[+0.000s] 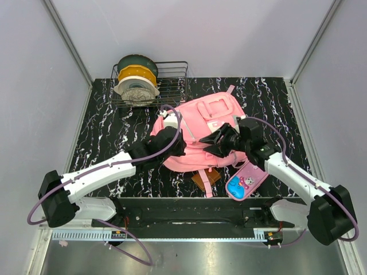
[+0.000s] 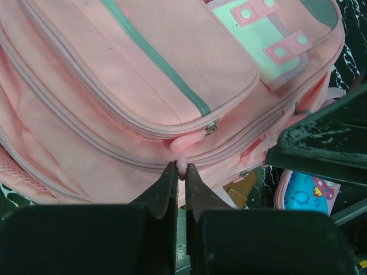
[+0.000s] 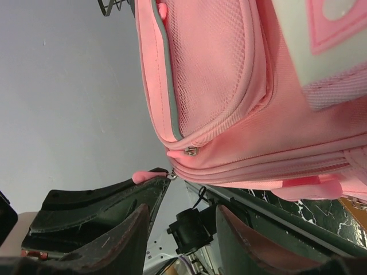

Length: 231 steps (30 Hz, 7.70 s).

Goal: Pack the student bag
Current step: Unzip the student bag at the center of the board, then pick up the stationery from the center of the board.

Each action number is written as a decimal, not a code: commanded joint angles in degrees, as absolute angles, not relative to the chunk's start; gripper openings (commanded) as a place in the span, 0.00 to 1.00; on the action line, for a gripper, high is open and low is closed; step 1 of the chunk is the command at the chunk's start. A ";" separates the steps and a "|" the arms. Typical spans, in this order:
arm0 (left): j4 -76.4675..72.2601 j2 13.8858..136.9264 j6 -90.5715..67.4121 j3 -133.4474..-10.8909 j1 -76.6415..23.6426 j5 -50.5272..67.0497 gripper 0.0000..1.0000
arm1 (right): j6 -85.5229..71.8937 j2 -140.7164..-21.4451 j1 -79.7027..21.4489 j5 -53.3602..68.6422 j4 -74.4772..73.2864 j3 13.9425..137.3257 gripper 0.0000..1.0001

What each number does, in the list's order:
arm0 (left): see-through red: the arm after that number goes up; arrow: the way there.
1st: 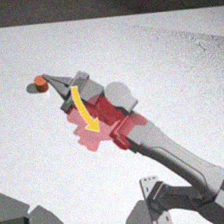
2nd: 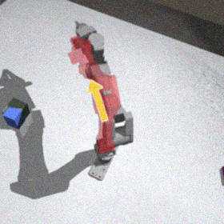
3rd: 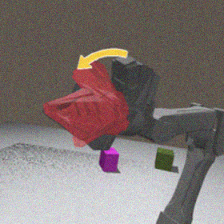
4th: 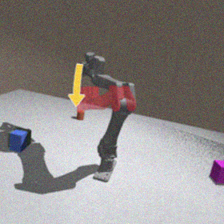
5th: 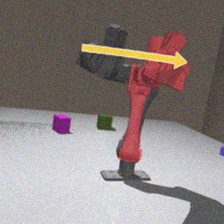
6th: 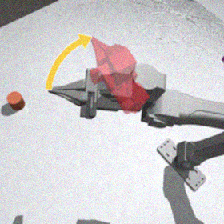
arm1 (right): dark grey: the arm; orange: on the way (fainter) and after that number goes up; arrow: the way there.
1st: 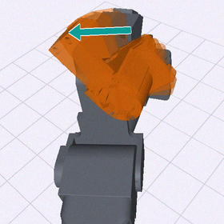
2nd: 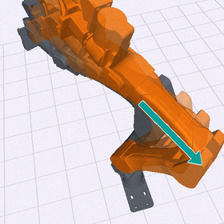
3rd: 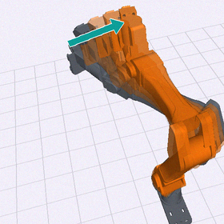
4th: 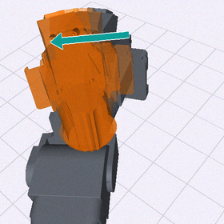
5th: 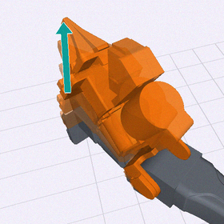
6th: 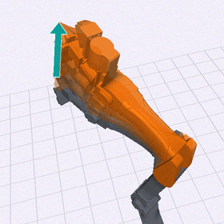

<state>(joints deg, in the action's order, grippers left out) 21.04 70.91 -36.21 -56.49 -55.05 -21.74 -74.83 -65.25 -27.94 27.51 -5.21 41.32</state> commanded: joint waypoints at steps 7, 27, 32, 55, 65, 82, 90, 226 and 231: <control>14.15 69.79 -34.89 -60.56 -56.42 -20.30 0.00 | -77.61 -69.78 -28.39 24.08 1.84 41.57 0.51; 14.06 70.14 -34.37 -61.09 -56.34 -21.27 0.00 | -75.50 -66.70 -29.09 22.76 -0.53 38.14 0.46; 13.45 69.26 -34.10 -60.56 -56.34 -20.57 0.00 | -75.93 -70.65 -29.00 21.09 4.99 39.11 0.43; 14.58 66.89 -32.78 -57.13 -56.43 -25.02 0.00 | -65.14 -66.54 -27.08 11.09 -6.21 45.44 0.00; 16.96 63.81 -34.10 -50.02 -53.62 -30.76 0.00 | -60.74 -63.01 -13.45 18.90 -8.35 45.00 0.00; 9.15 70.57 -33.67 -46.05 -32.61 -23.39 0.00 | -56.96 -67.23 -0.79 27.42 -9.41 51.68 0.00; 6.68 66.99 -25.42 -49.04 -33.83 -13.81 0.63 | -56.16 -70.57 -0.70 32.60 -8.00 53.26 0.00; 14.94 95.01 10.28 -88.06 -48.87 0.53 0.00 | -57.66 -31.56 -1.58 1.14 -44.91 38.21 0.00; 15.20 94.92 10.46 -88.68 -48.87 0.26 0.00 | -55.72 -33.47 -1.58 11.99 -41.68 42.27 0.00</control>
